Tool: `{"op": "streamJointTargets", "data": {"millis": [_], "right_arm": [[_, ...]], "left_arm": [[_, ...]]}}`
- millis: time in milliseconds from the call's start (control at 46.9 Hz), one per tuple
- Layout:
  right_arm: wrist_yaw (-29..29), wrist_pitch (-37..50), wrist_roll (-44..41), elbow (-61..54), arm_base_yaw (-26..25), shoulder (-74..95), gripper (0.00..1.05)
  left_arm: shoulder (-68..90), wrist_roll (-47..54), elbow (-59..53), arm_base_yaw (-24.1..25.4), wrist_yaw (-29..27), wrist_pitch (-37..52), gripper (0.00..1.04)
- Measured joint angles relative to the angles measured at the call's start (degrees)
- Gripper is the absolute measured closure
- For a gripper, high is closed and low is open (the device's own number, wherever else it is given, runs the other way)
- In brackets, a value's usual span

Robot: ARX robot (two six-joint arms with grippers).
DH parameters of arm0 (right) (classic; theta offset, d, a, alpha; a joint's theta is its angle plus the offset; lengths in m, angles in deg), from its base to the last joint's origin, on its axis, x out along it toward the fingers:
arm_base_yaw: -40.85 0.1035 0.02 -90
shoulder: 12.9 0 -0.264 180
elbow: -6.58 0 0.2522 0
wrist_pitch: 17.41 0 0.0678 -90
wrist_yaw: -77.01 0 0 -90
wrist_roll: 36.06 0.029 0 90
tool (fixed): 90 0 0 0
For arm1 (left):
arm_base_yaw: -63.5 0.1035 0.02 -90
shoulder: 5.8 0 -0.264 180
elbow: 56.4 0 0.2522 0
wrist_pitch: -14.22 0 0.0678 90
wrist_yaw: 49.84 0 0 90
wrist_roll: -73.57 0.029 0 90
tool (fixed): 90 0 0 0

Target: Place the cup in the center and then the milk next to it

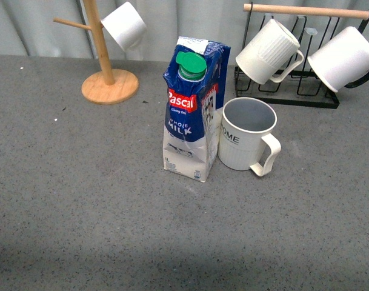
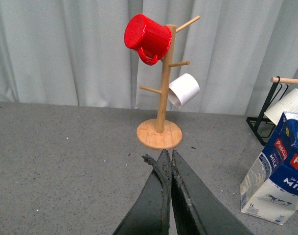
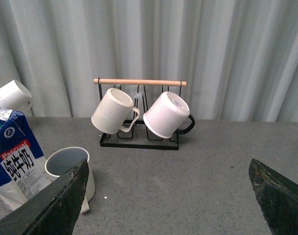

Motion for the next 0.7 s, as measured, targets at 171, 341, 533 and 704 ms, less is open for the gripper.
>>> {"op": "streamJointTargets", "data": {"millis": [171, 341, 533, 704], "right_arm": [[0.00, 0.00, 0.00, 0.00, 0.00, 0.00, 0.09], [0.00, 0.00, 0.00, 0.00, 0.00, 0.00, 0.09], [0.00, 0.00, 0.00, 0.00, 0.00, 0.00, 0.09], [0.00, 0.00, 0.00, 0.00, 0.00, 0.00, 0.09]], "left_arm": [[-4.31, 0.00, -0.02, 0.00, 0.02, -4.11, 1.01], [-9.44, 0.00, -0.02, 0.00, 0.02, -9.09, 1.01], [-12.81, 0.02, -0.02, 0.00, 0.02, -12.46, 1.01], [-15.23, 0.00, -0.02, 0.00, 0.02, -14.93, 1.01]]}}
